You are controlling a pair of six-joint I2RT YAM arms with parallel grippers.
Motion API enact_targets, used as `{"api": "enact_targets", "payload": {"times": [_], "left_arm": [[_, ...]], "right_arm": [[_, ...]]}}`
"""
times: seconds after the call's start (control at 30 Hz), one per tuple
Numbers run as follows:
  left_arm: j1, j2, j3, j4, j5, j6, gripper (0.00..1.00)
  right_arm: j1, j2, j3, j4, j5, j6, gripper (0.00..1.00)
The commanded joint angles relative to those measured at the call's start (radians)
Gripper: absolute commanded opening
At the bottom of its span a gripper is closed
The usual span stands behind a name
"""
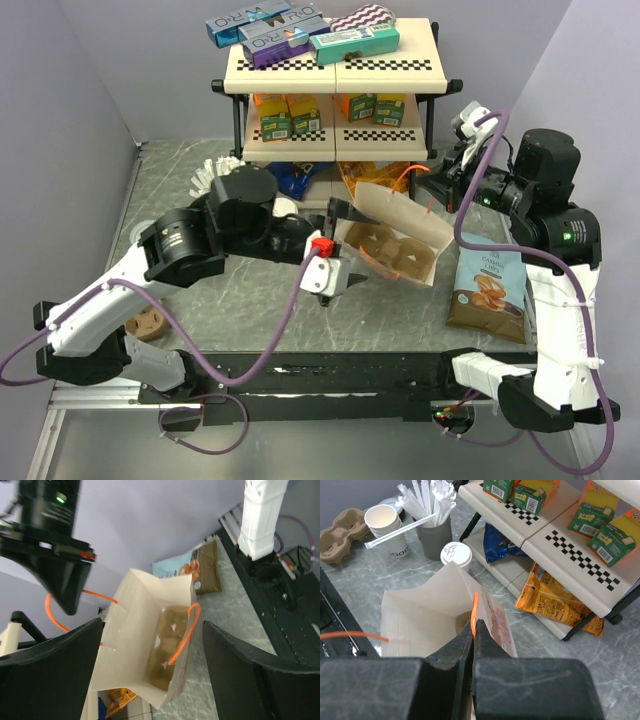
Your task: Pack the takeout coffee
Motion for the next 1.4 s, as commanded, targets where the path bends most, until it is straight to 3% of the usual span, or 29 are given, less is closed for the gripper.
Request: {"api": "enact_targets", "payload": {"times": [0.0, 0.23, 0.33, 0.37, 0.47, 0.53, 0.57, 0.6, 0.67, 0.73, 0.77, 0.8, 0.83, 0.87, 0.9, 0.97, 1.0, 1.03, 1.07, 1.1, 1.13, 1.17, 1.2, 1.23, 1.27, 1.3, 1.33, 1.37], "left_arm": [[-0.003, 0.074, -0.039, -0.017, -0.019, 0.052, 0.84], [-0.003, 0.147, -0.014, -0.015, -0.021, 0.072, 0.69], [-0.005, 0.164, 0.013, -0.04, -0.027, 0.077, 0.53], [-0.003, 0.17, 0.026, -0.053, -0.033, 0.08, 0.37], [-0.005, 0.194, 0.099, -0.101, -0.082, 0.121, 0.01], [0.019, 0.188, 0.093, -0.045, -0.183, 0.149, 0.01], [0.039, 0.177, 0.073, 0.073, -0.22, 0.145, 0.01], [0.065, 0.174, 0.031, 0.165, -0.252, 0.084, 0.01], [0.157, 0.215, 0.05, 0.216, -0.25, 0.005, 0.01], [0.179, 0.268, 0.249, 0.082, -0.14, -0.043, 0.01], [0.161, 0.297, 0.327, -0.078, 0.019, -0.029, 0.01], [0.121, 0.291, 0.384, -0.09, 0.034, -0.042, 0.01], [0.021, 0.273, 0.353, -0.066, 0.021, -0.058, 0.01], [-0.02, 0.21, 0.292, -0.025, -0.058, -0.063, 0.01], [-0.041, 0.178, 0.136, 0.115, -0.117, -0.063, 0.01], [0.038, 0.159, 0.02, 0.275, -0.259, -0.069, 0.01], [0.106, 0.192, 0.065, 0.304, -0.281, -0.101, 0.01], [0.241, 0.301, 0.152, 0.251, -0.244, -0.122, 0.01], [0.279, 0.359, 0.271, 0.138, -0.183, -0.128, 0.01], [0.29, 0.412, 0.511, 0.032, -0.06, -0.097, 0.01], [0.243, 0.455, 0.586, -0.115, -0.039, -0.092, 0.01], [0.189, 0.441, 0.61, -0.141, -0.038, -0.096, 0.01], [0.128, 0.406, 0.522, -0.15, -0.035, -0.071, 0.01], [0.007, 0.287, 0.426, -0.079, -0.027, -0.058, 0.01], [-0.038, 0.219, 0.189, 0.005, -0.025, -0.07, 0.01], [-0.08, 0.152, 0.073, 0.126, -0.051, -0.116, 0.01], [-0.079, 0.081, -0.013, 0.282, -0.135, -0.116, 0.01], [-0.062, 0.082, -0.067, 0.323, -0.186, -0.093, 0.01]], "right_arm": [[0.009, -0.03, 0.01, 0.036, -0.001, 0.013, 0.0], [0.009, -0.042, 0.01, 0.028, -0.001, 0.007, 0.0], [0.008, -0.045, 0.005, 0.03, -0.001, 0.002, 0.0], [0.008, -0.045, -0.001, 0.03, 0.0, -0.001, 0.0], [0.008, -0.041, -0.013, 0.025, -0.003, -0.022, 0.0], [0.006, -0.024, -0.035, 0.045, 0.035, -0.047, 0.0], [0.0, -0.012, -0.024, 0.068, 0.069, -0.038, 0.0], [-0.007, 0.007, 0.011, 0.044, 0.003, -0.035, 0.0], [0.034, 0.073, 0.204, -0.107, -0.283, -0.085, 0.0], [0.112, 0.114, 0.307, -0.15, -0.155, -0.111, 0.0], [0.111, 0.11, 0.269, -0.057, -0.062, -0.108, 0.0], [0.085, 0.099, 0.205, 0.014, 0.212, -0.105, 0.0], [0.054, 0.09, 0.095, 0.08, 0.279, -0.098, 0.0], [-0.063, 0.105, 0.097, 0.09, 0.233, -0.054, 0.0], [-0.098, 0.128, 0.133, -0.009, -0.046, -0.038, 0.0], [-0.033, 0.206, 0.348, -0.196, -0.369, -0.167, 0.0], [0.021, 0.222, 0.406, -0.258, -0.362, -0.177, 0.0], [0.06, 0.213, 0.405, -0.205, -0.129, -0.18, 0.0], [0.06, 0.187, 0.328, -0.074, 0.022, -0.106, 0.0], [0.033, 0.159, 0.233, 0.05, 0.235, -0.08, 0.0], [0.011, 0.151, 0.121, 0.171, 0.434, -0.073, 0.0], [-0.024, 0.185, 0.158, 0.115, 0.357, -0.066, 0.0], [-0.106, 0.23, 0.339, 0.026, 0.191, -0.052, 0.0], [-0.119, 0.313, 0.429, -0.183, -0.238, -0.053, 0.0], [-0.121, 0.337, 0.503, -0.27, -0.353, -0.159, 0.0], [-0.092, 0.323, 0.5, -0.265, -0.275, -0.13, 0.0], [-0.028, 0.285, 0.405, -0.172, -0.06, -0.068, 0.0], [-0.027, 0.251, 0.299, 0.055, 0.29, -0.008, 0.0]]}}
